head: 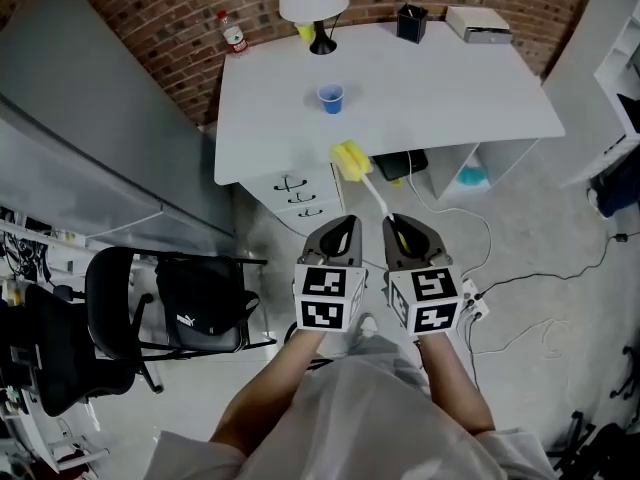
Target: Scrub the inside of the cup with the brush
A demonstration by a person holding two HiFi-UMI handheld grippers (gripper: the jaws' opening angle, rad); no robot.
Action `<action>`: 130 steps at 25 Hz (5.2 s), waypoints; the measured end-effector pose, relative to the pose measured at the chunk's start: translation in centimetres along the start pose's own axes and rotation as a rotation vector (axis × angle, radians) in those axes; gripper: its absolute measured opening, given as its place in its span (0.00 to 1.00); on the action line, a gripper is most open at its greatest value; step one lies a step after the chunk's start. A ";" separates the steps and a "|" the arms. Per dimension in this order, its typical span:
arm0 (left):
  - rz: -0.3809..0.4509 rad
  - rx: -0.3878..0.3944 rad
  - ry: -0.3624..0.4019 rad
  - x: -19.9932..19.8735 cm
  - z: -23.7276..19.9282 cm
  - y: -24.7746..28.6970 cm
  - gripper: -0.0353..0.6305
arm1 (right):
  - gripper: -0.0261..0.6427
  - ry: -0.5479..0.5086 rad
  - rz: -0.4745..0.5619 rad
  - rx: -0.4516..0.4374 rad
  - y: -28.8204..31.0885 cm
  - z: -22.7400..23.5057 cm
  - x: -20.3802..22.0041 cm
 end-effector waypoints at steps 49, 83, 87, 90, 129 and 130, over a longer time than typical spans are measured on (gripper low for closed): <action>-0.018 0.316 0.048 -6.6 -26.1 17.1 0.07 | 0.08 -0.005 -0.051 0.231 27.4 -4.7 -11.9; -0.150 0.330 0.062 -3.5 -31.1 29.8 0.52 | 0.08 0.070 -0.049 0.314 33.4 0.1 -10.6; -0.167 0.334 0.081 -3.6 -31.0 30.6 0.52 | 0.08 0.081 -0.046 0.318 33.7 0.7 -10.4; -0.191 0.333 0.093 -3.5 -31.2 31.2 0.52 | 0.08 0.090 -0.050 0.318 34.0 0.9 -10.2; -0.183 0.251 0.378 -7.7 -36.8 24.8 0.47 | 0.08 -0.414 -0.076 -0.026 27.9 -3.6 -17.1; -0.185 0.246 0.401 -7.9 -36.9 24.4 0.47 | 0.08 -0.430 -0.078 -0.035 27.6 -3.9 -17.2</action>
Point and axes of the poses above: the fingertips, and each gripper's own axes: y forward along the fingers, z to its right, x out of its underside, the point moved 5 cm from there along -y, backward along the fingers, and after that the axes turned 12 degrees about x, right-handed, at the moved point
